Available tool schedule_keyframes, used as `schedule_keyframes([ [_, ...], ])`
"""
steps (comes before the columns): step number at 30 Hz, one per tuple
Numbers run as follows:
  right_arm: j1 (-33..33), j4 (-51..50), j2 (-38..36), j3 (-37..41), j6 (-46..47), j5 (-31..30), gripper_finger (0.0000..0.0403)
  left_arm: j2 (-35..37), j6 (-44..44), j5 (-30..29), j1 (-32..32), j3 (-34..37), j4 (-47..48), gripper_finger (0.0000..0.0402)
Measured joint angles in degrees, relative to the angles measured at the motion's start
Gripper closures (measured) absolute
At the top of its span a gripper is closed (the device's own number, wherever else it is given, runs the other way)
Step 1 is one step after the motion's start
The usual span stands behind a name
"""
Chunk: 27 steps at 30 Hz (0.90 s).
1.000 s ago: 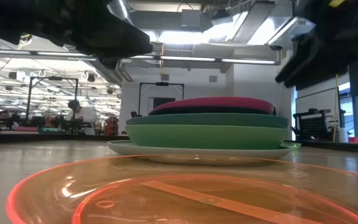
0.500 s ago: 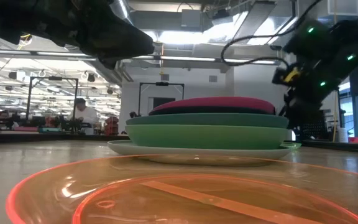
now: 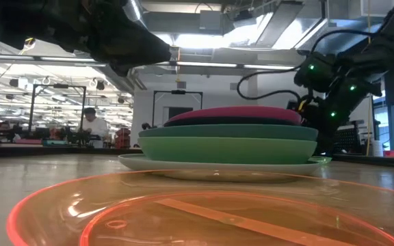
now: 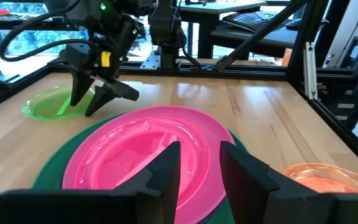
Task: Stack plastic plates
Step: Stack the light green plate on top of the light pink plate
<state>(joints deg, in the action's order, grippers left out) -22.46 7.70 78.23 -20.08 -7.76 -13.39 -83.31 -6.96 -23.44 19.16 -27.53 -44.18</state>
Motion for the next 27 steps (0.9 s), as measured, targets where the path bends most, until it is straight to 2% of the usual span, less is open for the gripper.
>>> schedule_keyframes([
  [5,-2.8,0.6,2.0,-0.2,-0.1,4.9,0.0268,0.0,0.0,0.4,-0.8,0.0,0.0,0.0296],
  [13,-3.0,0.4,2.0,-0.2,-0.5,5.5,0.0393,0.0,-0.2,0.6,-0.9,0.0,0.0,0.0296],
  [21,-3.0,0.1,1.1,-0.2,-1.5,4.9,0.0399,0.0,-0.2,0.6,-0.9,0.0,0.0,0.0296],
  [27,0.2,-1.0,-2.6,-0.1,-1.6,2.6,0.0401,0.0,-0.2,0.6,-0.9,0.0,0.0,0.0296],
])
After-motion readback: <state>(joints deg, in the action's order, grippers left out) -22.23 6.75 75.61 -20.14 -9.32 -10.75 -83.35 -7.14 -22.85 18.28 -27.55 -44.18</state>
